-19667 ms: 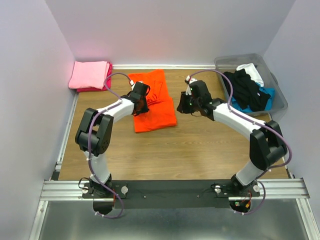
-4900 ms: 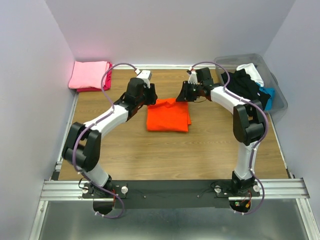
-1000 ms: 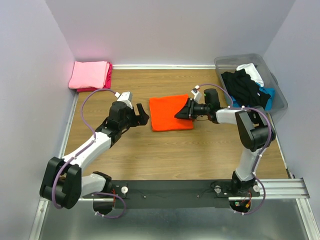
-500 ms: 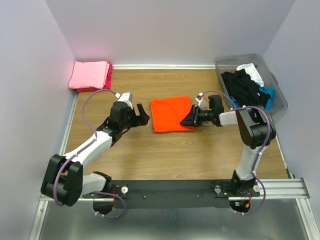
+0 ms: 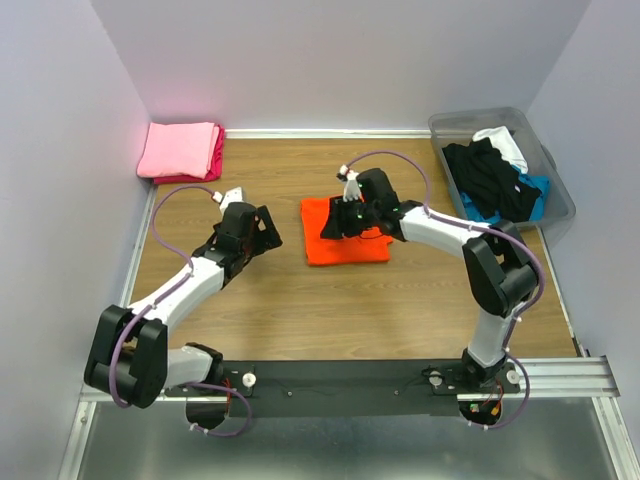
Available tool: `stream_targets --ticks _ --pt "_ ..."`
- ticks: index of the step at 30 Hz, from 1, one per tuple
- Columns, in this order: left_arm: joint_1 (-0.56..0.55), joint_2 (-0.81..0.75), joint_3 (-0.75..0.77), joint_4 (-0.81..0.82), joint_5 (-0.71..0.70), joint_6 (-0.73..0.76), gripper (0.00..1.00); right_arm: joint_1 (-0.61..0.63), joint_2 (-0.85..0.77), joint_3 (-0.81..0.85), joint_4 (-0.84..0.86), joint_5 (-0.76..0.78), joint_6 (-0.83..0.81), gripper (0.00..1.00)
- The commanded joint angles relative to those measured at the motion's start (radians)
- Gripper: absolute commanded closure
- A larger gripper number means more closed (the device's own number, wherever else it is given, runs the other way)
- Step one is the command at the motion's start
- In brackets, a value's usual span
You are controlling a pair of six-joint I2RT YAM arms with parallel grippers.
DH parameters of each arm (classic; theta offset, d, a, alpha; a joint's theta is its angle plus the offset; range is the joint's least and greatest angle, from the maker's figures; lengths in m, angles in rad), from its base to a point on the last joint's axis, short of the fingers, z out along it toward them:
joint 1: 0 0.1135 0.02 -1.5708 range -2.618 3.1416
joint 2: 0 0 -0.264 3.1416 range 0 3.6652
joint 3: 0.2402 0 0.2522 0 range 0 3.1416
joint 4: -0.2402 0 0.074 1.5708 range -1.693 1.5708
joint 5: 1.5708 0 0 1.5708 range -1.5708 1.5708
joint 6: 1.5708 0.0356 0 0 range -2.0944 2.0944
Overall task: Fold and stack the t-shirts
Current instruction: Fold the tshirt
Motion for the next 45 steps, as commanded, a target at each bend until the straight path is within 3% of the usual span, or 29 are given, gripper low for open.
stream_targets --ticks 1,7,13,20,29,35,38,39,42,45 --pt "0.024 -0.058 -0.002 -0.051 -0.079 -0.022 0.05 0.069 0.012 0.115 -0.158 0.259 -0.089 0.48" --pt "0.055 -0.110 -0.016 -0.097 -0.132 -0.017 0.05 0.248 0.101 0.245 -0.294 0.439 -0.171 0.47" --pt "0.100 -0.144 -0.036 -0.108 -0.121 -0.006 0.05 0.377 0.188 0.358 -0.405 0.617 -0.179 0.37" --pt "0.113 -0.157 -0.060 -0.096 -0.102 0.009 0.05 0.436 0.253 0.401 -0.477 0.804 -0.136 0.35" --pt "0.113 -0.149 -0.066 -0.079 -0.075 0.029 0.05 0.442 0.340 0.410 -0.494 0.806 -0.143 0.38" --pt "0.113 -0.086 -0.056 -0.050 0.000 0.029 0.05 0.444 0.371 0.371 -0.503 0.819 -0.172 0.56" --pt "0.113 -0.025 -0.031 -0.034 0.077 0.027 0.05 0.440 0.357 0.343 -0.505 0.850 -0.182 0.73" --pt "0.113 0.004 -0.024 -0.028 0.091 0.027 0.05 0.440 0.343 0.338 -0.505 0.846 -0.183 0.85" --pt "0.113 0.044 0.009 -0.008 0.138 0.024 0.04 0.422 0.319 0.334 -0.502 0.772 -0.203 1.00" --pt "0.113 0.104 0.055 -0.002 0.195 0.024 0.04 0.391 0.273 0.338 -0.490 0.670 -0.206 0.99"
